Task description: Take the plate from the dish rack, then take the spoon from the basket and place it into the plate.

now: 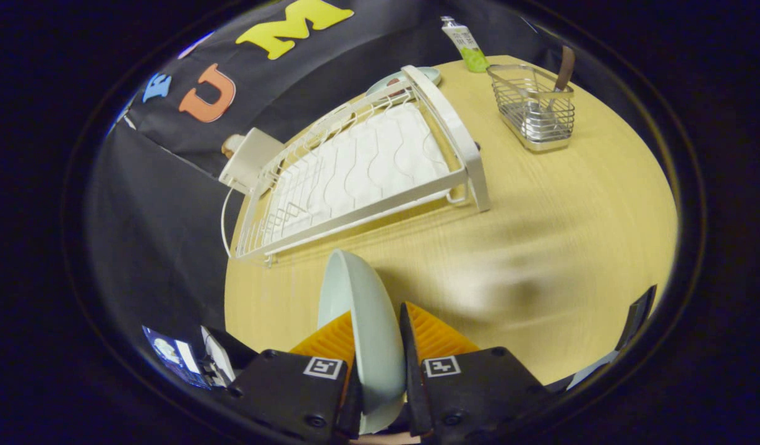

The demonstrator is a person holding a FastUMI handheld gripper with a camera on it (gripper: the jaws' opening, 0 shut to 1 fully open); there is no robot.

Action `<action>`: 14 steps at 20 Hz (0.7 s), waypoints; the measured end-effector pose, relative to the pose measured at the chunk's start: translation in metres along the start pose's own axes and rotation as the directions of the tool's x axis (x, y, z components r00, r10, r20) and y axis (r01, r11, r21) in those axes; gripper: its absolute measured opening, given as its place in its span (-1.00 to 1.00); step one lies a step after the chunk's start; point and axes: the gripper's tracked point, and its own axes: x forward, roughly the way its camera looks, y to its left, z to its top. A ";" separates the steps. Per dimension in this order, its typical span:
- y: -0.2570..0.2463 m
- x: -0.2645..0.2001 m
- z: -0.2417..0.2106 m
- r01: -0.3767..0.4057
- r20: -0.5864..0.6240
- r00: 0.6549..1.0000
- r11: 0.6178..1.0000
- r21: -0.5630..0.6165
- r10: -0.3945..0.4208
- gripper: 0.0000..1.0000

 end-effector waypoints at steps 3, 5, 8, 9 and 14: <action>-0.015 0.004 0.006 0.048 0.011 0.999 0.999 -0.014 -0.048 -0.10; -0.020 0.005 0.011 0.060 0.027 0.998 0.998 -0.024 -0.060 -0.03; -0.024 0.001 0.014 0.082 0.060 0.995 0.995 -0.059 -0.078 0.02; -0.025 -0.002 0.016 0.090 0.079 0.993 0.993 -0.078 -0.084 0.03; -0.039 -0.033 0.036 0.165 0.260 0.958 0.972 -0.169 -0.118 0.07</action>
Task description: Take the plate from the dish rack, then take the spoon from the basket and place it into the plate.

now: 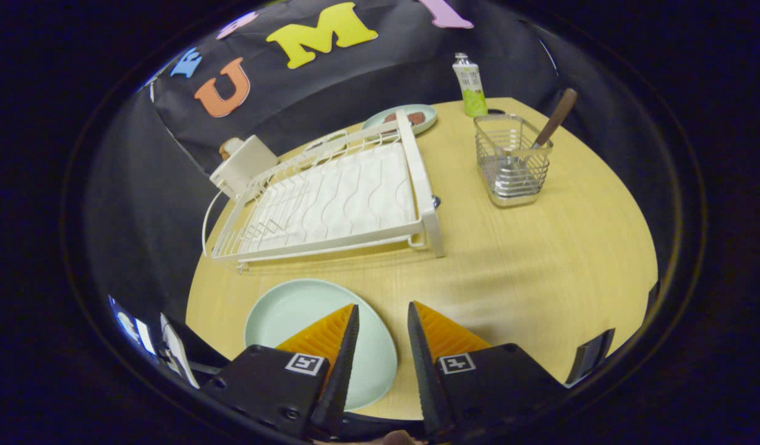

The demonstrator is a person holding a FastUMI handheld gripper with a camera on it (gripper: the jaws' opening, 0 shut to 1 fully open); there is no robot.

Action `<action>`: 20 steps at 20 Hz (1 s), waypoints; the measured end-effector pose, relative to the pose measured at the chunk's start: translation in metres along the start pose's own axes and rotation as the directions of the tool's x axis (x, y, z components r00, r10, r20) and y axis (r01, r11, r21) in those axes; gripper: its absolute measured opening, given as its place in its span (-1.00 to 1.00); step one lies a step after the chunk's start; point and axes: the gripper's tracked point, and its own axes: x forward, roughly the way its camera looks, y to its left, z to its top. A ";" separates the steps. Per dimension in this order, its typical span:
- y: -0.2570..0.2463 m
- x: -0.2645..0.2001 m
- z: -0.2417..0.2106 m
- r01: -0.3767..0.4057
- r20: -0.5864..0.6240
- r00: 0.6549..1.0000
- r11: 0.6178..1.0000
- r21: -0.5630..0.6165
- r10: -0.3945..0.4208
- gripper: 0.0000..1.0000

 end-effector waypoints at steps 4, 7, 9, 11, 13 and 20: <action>-0.026 -0.030 0.027 0.080 0.192 0.979 0.995 -0.066 -0.066 0.53; -0.045 -0.054 0.048 0.146 0.346 0.932 0.985 -0.095 -0.105 0.77; -0.062 -0.068 0.062 0.208 0.452 0.881 0.973 -0.103 -0.141 0.87; -0.080 -0.084 0.076 0.282 0.550 0.815 0.953 -0.106 -0.180 0.98; -0.094 -0.096 0.086 0.346 0.619 0.757 0.932 -0.109 -0.208 0.99; -0.138 -0.079 0.120 0.338 0.649 0.729 0.939 -0.066 -0.217 1.00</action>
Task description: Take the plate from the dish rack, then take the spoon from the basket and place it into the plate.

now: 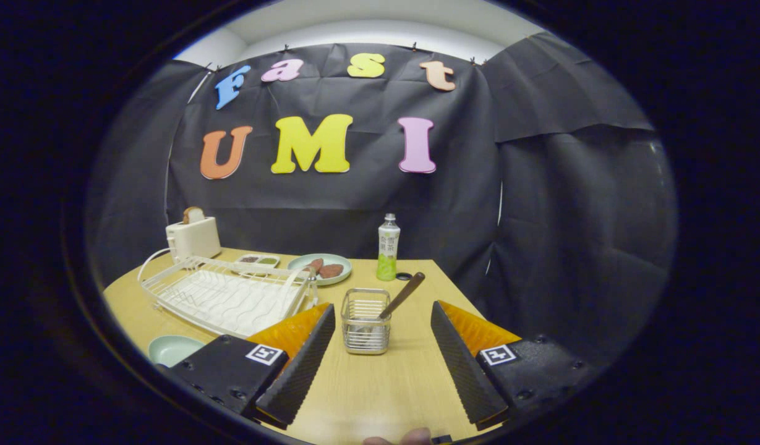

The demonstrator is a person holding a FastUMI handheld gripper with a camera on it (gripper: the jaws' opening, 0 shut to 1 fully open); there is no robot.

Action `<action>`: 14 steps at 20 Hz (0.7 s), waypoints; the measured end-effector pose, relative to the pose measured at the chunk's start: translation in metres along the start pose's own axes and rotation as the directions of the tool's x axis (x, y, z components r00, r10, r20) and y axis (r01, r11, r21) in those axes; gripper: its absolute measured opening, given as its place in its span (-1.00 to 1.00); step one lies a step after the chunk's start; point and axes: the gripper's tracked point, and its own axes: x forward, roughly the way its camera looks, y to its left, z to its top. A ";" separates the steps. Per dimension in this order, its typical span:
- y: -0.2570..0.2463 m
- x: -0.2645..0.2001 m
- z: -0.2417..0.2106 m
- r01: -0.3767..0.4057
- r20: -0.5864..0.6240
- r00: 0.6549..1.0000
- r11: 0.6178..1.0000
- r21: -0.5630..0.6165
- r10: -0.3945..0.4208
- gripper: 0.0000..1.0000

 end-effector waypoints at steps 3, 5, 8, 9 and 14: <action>-0.010 0.029 0.002 -0.011 -0.004 1.000 1.000 0.027 0.011 1.00; -0.014 0.050 0.002 -0.017 -0.010 1.000 0.999 0.033 0.017 1.00; -0.013 0.075 0.001 -0.029 -0.012 0.999 0.999 0.039 0.030 1.00; -0.014 0.083 0.002 -0.029 -0.017 0.999 0.999 0.044 0.030 1.00; -0.013 0.118 0.001 -0.039 -0.046 0.998 0.997 0.072 0.043 1.00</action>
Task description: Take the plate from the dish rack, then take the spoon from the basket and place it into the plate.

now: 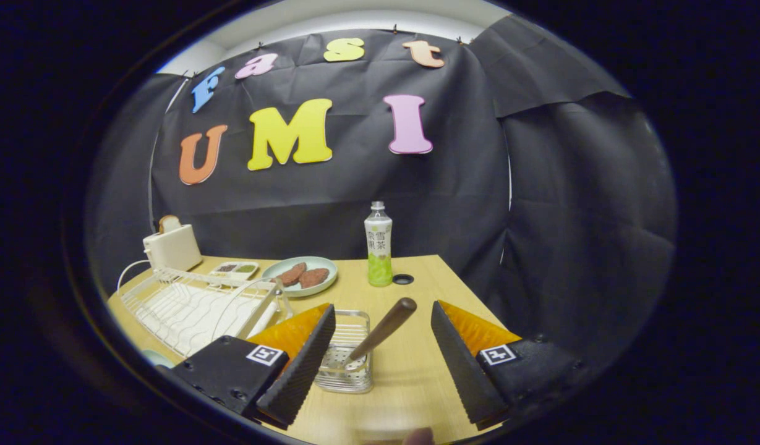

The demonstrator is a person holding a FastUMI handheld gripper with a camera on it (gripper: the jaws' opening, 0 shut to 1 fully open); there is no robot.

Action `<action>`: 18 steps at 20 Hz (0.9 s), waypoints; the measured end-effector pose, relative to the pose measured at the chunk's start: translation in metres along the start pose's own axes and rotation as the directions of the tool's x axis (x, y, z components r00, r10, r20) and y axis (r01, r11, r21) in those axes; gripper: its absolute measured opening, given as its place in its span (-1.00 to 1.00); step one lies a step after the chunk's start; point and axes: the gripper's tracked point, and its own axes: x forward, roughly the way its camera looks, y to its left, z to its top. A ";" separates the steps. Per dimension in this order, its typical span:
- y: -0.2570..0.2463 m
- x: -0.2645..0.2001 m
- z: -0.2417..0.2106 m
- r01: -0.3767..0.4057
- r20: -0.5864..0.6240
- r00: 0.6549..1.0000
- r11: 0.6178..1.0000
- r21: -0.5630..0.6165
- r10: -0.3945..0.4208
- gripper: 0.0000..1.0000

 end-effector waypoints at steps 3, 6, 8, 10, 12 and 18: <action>0.000 0.011 0.001 -0.014 -0.012 1.000 1.000 0.026 0.014 0.81; 0.004 0.014 -0.001 -0.031 -0.025 0.999 0.998 0.050 0.032 0.44; 0.005 0.014 0.001 -0.035 -0.018 0.999 0.998 0.054 0.036 0.19; 0.012 0.009 0.005 -0.059 -0.013 0.998 0.997 0.058 0.060 -0.22; 0.020 0.006 0.010 -0.081 -0.010 0.997 0.995 0.066 0.082 -0.40; 0.035 -0.009 0.038 -0.066 0.037 0.997 0.998 0.007 0.066 -0.71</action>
